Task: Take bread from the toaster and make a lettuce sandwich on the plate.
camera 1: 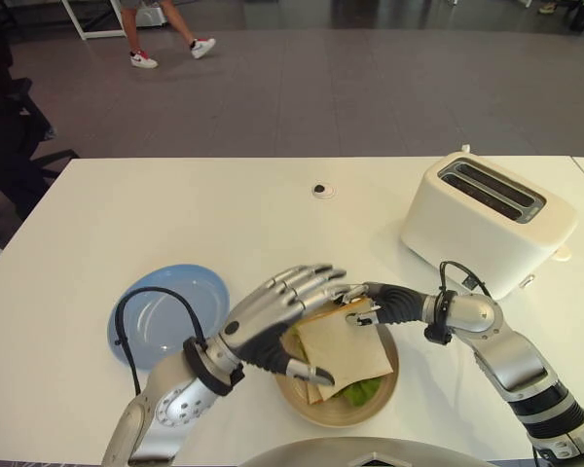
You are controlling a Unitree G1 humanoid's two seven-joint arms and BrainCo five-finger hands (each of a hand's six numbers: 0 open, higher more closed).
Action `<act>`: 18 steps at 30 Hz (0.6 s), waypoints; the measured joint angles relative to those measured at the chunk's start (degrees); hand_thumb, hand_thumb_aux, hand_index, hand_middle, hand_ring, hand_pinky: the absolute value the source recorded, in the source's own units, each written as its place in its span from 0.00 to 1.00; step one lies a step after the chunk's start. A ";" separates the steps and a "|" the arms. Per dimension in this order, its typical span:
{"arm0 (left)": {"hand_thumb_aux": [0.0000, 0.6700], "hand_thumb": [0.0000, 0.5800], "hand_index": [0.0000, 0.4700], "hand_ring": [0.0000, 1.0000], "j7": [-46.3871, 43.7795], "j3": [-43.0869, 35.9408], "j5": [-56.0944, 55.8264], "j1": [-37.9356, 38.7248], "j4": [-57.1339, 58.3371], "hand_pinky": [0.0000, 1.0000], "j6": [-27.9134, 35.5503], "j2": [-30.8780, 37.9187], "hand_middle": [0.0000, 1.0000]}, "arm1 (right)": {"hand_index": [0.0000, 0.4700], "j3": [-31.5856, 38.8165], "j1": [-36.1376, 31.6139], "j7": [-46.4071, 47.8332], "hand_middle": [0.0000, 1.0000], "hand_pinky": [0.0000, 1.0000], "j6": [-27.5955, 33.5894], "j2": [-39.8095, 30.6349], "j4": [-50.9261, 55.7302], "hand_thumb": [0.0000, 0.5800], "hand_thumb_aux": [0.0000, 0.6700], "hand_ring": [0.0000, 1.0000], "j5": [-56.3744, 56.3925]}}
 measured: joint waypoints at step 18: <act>0.00 0.00 0.00 0.00 4.67 -11.02 18.73 -0.99 10.10 0.00 -4.91 3.85 0.00 | 0.51 1.36 -1.18 -1.30 0.00 0.00 -4.84 3.41 5.93 0.76 0.51 0.00 -6.34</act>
